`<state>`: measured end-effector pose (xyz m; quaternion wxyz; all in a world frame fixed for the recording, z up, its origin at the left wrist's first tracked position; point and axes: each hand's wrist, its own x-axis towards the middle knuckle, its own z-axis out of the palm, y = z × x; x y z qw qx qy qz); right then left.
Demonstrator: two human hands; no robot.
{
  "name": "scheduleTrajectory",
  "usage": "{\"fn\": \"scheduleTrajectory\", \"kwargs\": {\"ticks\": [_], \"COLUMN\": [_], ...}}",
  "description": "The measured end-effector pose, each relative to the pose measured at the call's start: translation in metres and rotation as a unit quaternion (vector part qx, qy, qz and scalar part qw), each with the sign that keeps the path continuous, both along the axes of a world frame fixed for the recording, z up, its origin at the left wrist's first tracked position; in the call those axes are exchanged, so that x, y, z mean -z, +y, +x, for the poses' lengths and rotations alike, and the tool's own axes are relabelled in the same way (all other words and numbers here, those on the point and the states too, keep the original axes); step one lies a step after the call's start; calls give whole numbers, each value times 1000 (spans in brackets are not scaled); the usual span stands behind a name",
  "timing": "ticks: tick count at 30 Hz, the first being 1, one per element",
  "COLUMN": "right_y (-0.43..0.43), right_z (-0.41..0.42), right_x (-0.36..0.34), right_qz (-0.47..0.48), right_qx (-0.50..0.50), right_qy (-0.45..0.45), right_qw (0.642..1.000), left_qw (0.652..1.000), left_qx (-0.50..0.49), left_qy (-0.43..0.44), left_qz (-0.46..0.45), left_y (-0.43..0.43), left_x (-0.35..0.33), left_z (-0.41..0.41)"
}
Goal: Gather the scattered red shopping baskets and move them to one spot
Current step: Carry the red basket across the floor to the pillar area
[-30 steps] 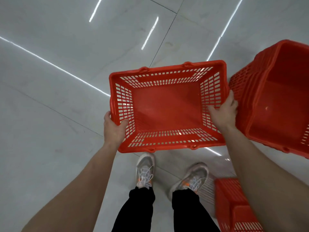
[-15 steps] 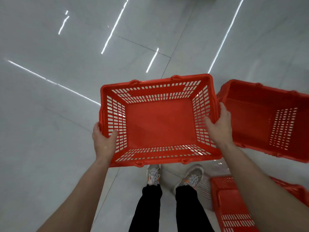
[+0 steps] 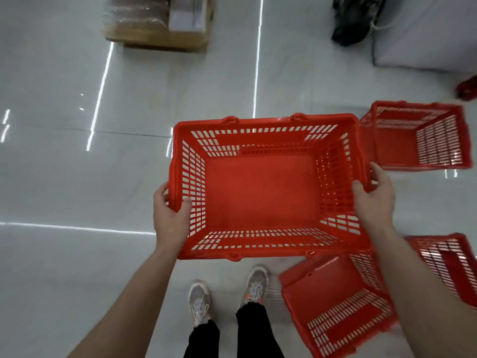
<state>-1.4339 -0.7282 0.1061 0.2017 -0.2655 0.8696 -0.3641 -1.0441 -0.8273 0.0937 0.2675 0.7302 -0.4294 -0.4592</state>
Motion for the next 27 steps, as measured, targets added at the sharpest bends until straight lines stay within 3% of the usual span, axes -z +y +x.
{"fn": "scheduleTrajectory", "kwargs": {"ticks": [9, 15, 20, 27], "right_y": [13, 4, 3, 21], "right_z": [-141, -160, -167, -166], "right_x": [50, 102, 148, 186], "right_qz": [-2, -23, -5, 162], "right_qx": [57, 30, -15, -37], "right_qy": [-7, -44, -70, -71], "right_qw": [998, 998, 997, 983], "left_qw": [997, 996, 990, 968], "left_qx": [70, 55, 102, 180], "left_qy": [-19, -69, -89, -158], "left_qz": [-19, -14, 30, 77], "left_y": [-2, 2, 8, 10], "left_x": [59, 103, 141, 143], "left_z": [-156, -168, -169, -169]}}
